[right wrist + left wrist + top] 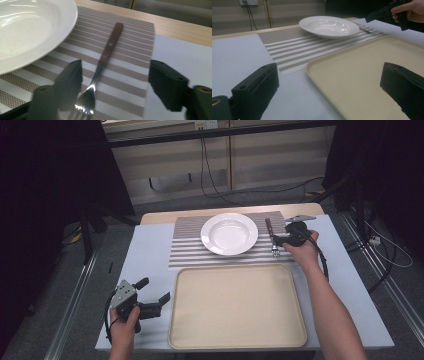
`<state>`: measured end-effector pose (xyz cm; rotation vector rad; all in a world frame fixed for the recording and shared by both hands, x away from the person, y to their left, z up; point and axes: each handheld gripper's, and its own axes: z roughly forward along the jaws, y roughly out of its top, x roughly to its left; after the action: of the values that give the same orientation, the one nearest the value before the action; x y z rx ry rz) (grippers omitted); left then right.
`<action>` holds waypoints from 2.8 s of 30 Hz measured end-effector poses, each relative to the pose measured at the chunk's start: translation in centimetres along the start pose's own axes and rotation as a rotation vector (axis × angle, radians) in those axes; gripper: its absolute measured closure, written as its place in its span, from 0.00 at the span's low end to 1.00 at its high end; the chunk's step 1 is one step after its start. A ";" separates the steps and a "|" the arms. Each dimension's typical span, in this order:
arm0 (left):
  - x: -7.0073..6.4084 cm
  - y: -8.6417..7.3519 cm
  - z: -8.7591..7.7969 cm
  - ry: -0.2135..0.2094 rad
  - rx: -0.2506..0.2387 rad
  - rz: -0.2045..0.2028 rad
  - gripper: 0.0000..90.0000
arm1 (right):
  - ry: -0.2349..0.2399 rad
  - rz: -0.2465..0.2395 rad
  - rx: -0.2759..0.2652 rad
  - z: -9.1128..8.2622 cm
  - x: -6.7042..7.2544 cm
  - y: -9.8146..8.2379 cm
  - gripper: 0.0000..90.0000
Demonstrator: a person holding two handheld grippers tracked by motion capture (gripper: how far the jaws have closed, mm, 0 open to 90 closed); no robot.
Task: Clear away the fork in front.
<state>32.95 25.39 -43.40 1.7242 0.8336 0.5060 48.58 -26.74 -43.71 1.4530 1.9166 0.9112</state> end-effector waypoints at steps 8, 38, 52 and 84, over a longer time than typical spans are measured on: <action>0.2 -0.1 -0.4 0.012 0.001 0.004 0.02 | -0.017 -0.040 0.071 3.4 0.5 0.8 0.55; 0.6 0.2 -0.9 0.013 -0.012 -0.005 0.02 | 0.116 -0.028 0.215 -2.6 -1.5 -3.9 0.87; 0.5 0.3 -1.0 0.022 -0.023 -0.017 0.02 | 0.132 -0.071 0.262 -6.9 -1.1 -6.8 0.86; 0.2 0.5 -1.0 0.014 -0.029 -0.018 0.02 | 0.143 0.047 0.267 -6.9 -1.6 -6.7 0.88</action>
<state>32.56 26.07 -42.62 1.6865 0.8474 0.5159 39.73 -30.80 -44.76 1.6283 2.1862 0.8234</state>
